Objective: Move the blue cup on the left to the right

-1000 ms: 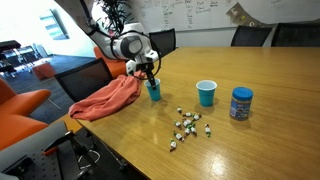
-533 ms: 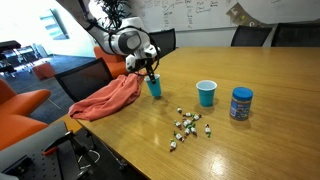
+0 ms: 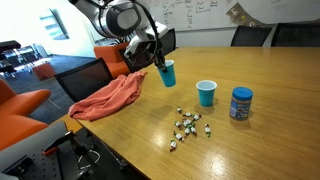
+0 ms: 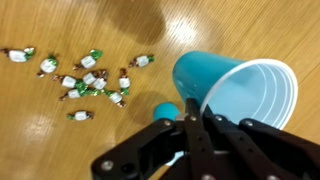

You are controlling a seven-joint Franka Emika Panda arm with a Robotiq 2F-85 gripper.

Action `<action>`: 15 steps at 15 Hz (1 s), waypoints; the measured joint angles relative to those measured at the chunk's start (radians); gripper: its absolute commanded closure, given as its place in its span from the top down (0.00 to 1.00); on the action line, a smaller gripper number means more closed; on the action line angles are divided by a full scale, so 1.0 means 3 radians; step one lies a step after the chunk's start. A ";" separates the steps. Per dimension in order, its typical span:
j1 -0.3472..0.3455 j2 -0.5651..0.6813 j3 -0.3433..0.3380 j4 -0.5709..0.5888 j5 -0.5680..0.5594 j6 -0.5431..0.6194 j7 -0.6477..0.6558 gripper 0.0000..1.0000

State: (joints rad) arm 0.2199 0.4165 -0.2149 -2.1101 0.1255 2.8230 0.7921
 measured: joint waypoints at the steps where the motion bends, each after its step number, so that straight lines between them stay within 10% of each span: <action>1: -0.0056 -0.0087 -0.0103 -0.0114 -0.0004 0.0045 0.0026 0.01; 10: -0.0477 -0.0133 -0.0867 -0.0502 0.0047 0.0520 0.0531 0.01; 15: -0.0631 0.0147 -0.0799 -0.0384 0.0329 0.0539 0.0852 0.01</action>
State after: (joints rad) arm 0.0307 0.4605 -0.4546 -2.2255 0.2242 2.9847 1.0476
